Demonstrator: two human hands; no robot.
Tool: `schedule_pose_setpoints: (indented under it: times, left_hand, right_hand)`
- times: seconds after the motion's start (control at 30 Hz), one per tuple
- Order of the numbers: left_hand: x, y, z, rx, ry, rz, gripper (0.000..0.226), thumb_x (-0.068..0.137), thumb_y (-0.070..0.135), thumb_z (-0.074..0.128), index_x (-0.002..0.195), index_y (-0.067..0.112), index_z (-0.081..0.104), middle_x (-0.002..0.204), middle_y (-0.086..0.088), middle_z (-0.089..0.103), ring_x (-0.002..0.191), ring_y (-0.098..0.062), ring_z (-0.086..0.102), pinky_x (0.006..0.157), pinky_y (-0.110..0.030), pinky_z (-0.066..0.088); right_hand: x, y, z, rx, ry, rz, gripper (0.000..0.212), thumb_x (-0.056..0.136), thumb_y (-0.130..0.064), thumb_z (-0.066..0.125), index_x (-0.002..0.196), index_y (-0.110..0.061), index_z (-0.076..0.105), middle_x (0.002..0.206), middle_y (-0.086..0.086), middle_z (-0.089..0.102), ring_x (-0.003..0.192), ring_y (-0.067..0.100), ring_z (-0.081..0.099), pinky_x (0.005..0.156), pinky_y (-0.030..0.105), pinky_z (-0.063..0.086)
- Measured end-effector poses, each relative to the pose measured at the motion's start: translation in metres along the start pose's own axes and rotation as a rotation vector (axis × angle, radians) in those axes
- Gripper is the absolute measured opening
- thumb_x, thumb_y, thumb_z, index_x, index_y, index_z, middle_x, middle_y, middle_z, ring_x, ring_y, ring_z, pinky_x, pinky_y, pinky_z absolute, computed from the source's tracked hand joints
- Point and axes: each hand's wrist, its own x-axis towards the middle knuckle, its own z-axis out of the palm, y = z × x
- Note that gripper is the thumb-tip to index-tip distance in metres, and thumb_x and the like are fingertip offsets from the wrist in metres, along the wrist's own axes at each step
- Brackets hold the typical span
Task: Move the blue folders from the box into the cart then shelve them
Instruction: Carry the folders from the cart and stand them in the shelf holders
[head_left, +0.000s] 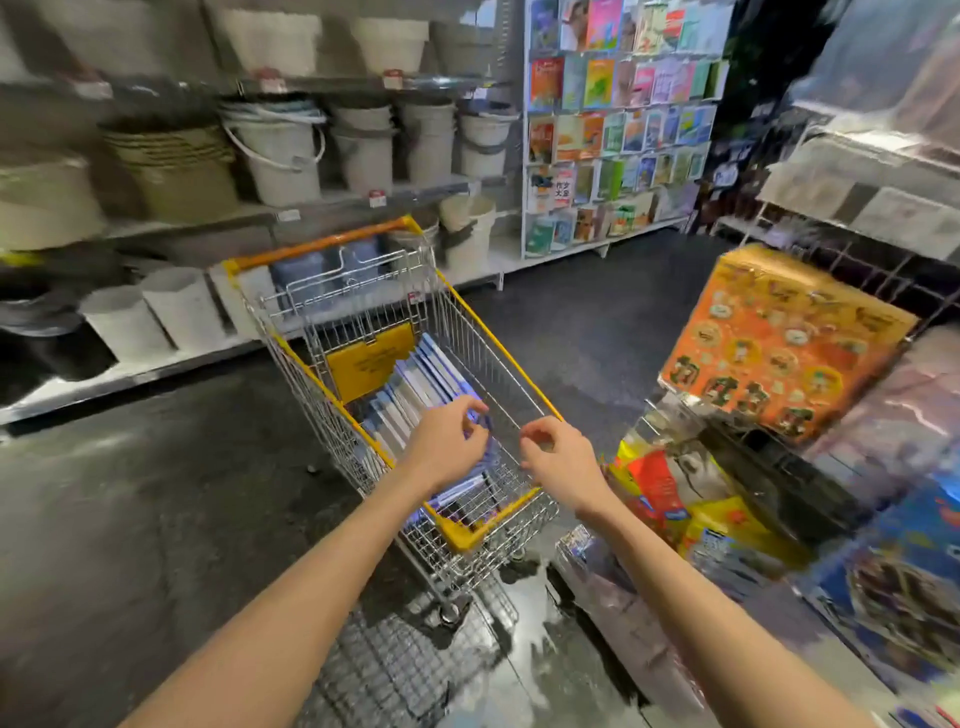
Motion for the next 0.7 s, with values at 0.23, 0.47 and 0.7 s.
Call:
schedule_pose_setpoints:
  times: [0.23,0.47,0.7]
  left_hand:
    - [0.105,-0.053,0.005,0.129,-0.091,-0.098,0.024,0.100,0.024,0.050,0.121,0.028,0.060,0.097,0.005,0.072,0.071,-0.015,0.069,0.067,-0.033,0.051]
    - [0.175,-0.101,0.013,0.147,-0.158,-0.166,0.023,0.101,0.027,0.047,0.120,0.028,0.059,0.090,-0.001,0.070,0.064,-0.025,0.066,0.069,-0.045,0.054]
    - [0.238,-0.158,0.016,0.183,-0.228,-0.217,0.038,0.103,0.025,0.046,0.140,0.021,0.049,0.107,-0.004,0.072,0.066,-0.022,0.064,0.065,-0.040,0.054]
  right_hand:
    - [0.128,0.029,0.044,0.007,-0.077,0.118,0.013,0.089,-0.018,0.058,0.085,-0.031,0.059,0.092,0.001,0.072,0.086,0.026,0.071,0.081,0.051,0.056]
    - [0.216,0.041,0.073,-0.045,-0.119,0.233,0.013,0.092,-0.014,0.058,0.103,-0.021,0.061,0.100,0.007,0.072,0.091,0.028,0.070,0.089,0.043,0.054]
    - [0.292,0.056,0.103,-0.124,-0.184,0.278,0.026,0.094,-0.012,0.057,0.118,-0.006,0.063,0.110,0.013,0.071,0.100,0.027,0.066,0.091,0.036,0.050]
